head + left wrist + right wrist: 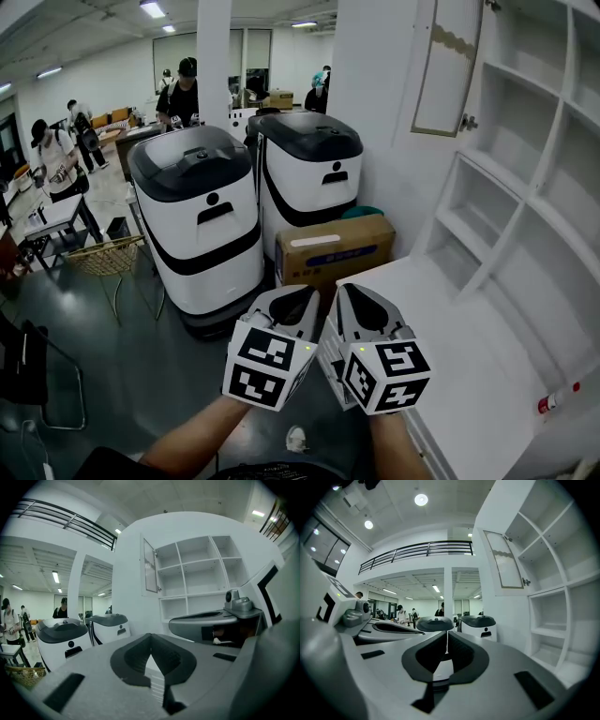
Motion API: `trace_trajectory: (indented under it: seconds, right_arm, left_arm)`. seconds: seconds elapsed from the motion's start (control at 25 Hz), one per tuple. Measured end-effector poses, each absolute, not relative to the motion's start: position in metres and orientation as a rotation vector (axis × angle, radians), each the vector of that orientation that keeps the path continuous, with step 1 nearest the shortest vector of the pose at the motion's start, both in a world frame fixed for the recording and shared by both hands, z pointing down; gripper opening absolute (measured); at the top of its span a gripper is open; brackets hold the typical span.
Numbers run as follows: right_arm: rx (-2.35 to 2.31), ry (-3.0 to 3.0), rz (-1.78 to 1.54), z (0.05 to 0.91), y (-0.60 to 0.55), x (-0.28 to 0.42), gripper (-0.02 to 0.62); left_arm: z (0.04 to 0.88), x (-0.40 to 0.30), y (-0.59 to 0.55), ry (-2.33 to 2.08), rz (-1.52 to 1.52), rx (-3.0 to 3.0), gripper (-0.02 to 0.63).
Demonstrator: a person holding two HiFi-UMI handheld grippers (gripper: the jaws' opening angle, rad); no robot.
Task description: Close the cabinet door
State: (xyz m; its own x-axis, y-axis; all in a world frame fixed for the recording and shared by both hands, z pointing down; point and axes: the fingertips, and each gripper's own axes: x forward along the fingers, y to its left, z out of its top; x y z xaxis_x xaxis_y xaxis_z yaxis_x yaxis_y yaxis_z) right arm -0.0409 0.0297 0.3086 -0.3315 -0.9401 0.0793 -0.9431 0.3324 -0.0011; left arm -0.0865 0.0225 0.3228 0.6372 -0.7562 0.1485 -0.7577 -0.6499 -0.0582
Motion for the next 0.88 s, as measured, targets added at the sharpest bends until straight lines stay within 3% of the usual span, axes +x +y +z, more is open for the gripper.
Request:
trace_trajectory:
  seconds: [0.88]
  right_arm:
    - [1.728,-2.541,0.102,0.313,-0.096,0.036,0.021]
  left_arm:
    - [0.322,-0.023,-0.101,-1.391,0.267,2.785,0.014]
